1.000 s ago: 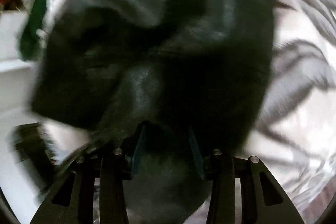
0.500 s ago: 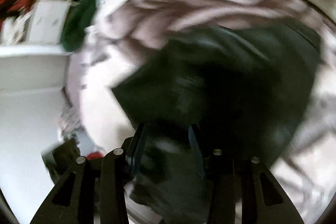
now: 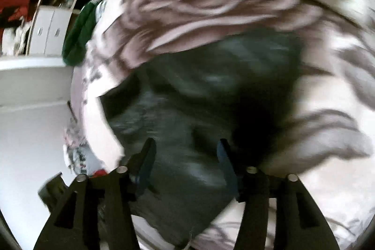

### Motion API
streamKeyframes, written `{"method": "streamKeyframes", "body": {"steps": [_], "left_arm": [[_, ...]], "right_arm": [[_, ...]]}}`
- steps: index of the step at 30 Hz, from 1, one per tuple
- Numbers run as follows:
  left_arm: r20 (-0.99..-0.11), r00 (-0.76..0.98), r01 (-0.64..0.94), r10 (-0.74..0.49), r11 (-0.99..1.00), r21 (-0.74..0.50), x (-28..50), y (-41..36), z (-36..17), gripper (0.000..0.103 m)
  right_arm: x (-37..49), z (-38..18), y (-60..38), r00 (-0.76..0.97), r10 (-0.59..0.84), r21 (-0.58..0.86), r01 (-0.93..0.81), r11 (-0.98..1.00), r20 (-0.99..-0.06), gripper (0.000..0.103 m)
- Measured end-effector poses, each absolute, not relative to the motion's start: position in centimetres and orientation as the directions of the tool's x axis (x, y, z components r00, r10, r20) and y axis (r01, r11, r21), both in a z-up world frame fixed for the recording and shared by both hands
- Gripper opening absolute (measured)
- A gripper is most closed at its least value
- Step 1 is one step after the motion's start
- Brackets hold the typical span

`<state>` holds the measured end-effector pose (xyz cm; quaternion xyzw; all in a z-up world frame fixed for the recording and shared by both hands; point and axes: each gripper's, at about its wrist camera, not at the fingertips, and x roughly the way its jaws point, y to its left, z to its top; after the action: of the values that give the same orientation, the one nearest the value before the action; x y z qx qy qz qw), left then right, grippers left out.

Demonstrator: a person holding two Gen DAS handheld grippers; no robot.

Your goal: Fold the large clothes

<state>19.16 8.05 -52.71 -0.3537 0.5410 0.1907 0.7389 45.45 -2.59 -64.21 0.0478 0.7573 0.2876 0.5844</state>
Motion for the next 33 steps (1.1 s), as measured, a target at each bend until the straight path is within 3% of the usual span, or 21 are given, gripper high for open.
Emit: {"method": "streamKeyframes", "body": {"steps": [4,9,10,14,16,20,25,28,31,33], "left_arm": [[-0.944,0.304,-0.707,-0.131,0.633,-0.316,19.8,9.5,-57.3,0.054],[-0.931,0.334,-0.687,-0.150,0.637,-0.349,19.3,10.5,-58.1,0.055],[-0.929,0.338,-0.687,-0.152,0.635,-0.354,19.2,10.5,-58.0,0.055],[-0.939,0.312,-0.681,-0.144,0.656,-0.326,19.4,10.2,-57.6,0.055],[-0.945,0.297,-0.655,-0.135,0.691,-0.305,20.2,9.4,-56.9,0.055],[-0.948,0.266,-0.537,-0.174,0.790,-0.295,23.3,5.4,-55.9,0.055],[-0.921,0.268,-0.451,-0.285,0.807,-0.381,24.3,-0.3,-54.9,0.055],[-0.931,0.235,-0.435,-0.278,0.826,-0.357,23.8,-3.1,-54.8,0.056],[-0.932,0.222,-0.458,-0.287,0.813,-0.359,22.3,-4.0,-54.2,0.056],[-0.935,0.234,-0.509,-0.266,0.786,-0.351,20.4,-3.4,-52.7,0.056]], "right_arm": [[48.0,-70.4,-6.0,-0.364,0.436,0.505,-0.116,0.855,-0.823,0.068],[49.2,-76.9,-3.2,-0.452,0.682,0.752,0.038,0.658,-0.574,0.070],[49.1,-77.1,-2.3,-0.450,0.672,0.750,0.007,0.661,-0.588,0.070],[48.5,-76.2,-2.9,-0.382,0.688,0.745,-0.003,0.667,-0.617,0.037],[47.6,-73.8,-5.9,-0.310,0.733,0.764,0.031,0.644,-0.605,0.034],[44.2,-70.0,-14.6,-0.118,0.771,0.751,0.172,0.637,-0.626,0.032],[37.4,-69.5,-26.6,0.023,0.681,0.633,0.395,0.666,-0.732,0.032],[34.3,-70.7,-30.4,0.001,0.656,0.578,0.475,0.663,-0.755,0.035],[33.4,-71.7,-32.6,-0.099,0.663,0.518,0.542,0.662,-0.742,0.044],[34.0,-69.8,-32.6,-0.180,0.609,0.467,0.488,0.737,-0.772,0.049]]}}
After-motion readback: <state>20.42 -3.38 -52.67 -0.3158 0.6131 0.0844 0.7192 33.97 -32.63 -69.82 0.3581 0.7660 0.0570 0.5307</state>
